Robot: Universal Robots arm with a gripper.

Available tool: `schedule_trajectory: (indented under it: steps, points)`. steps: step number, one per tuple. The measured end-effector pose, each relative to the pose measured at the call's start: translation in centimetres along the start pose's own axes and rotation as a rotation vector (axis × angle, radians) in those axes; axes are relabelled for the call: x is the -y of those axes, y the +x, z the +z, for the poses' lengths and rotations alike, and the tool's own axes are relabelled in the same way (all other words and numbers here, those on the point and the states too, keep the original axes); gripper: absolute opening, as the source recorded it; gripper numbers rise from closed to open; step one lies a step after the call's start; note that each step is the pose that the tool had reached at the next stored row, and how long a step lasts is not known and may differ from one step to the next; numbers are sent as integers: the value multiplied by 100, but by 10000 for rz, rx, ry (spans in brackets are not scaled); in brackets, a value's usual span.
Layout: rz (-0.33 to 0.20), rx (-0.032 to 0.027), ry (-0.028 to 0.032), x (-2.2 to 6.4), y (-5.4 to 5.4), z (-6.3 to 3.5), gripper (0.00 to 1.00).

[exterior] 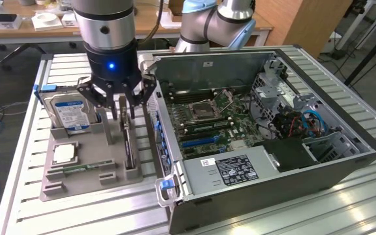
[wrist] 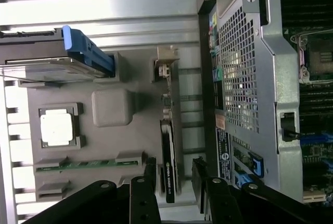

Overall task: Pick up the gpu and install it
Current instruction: 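Reach for the gpu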

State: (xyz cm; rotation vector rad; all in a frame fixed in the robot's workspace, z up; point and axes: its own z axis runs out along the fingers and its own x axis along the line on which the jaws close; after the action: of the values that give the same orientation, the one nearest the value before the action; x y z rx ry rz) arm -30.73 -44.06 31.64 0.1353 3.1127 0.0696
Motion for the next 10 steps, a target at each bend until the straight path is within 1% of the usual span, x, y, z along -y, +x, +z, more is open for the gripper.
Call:
schedule_trajectory:
  steps: [10]
  points:
    - [0, 0, 0, 6, 3, 131, 41]
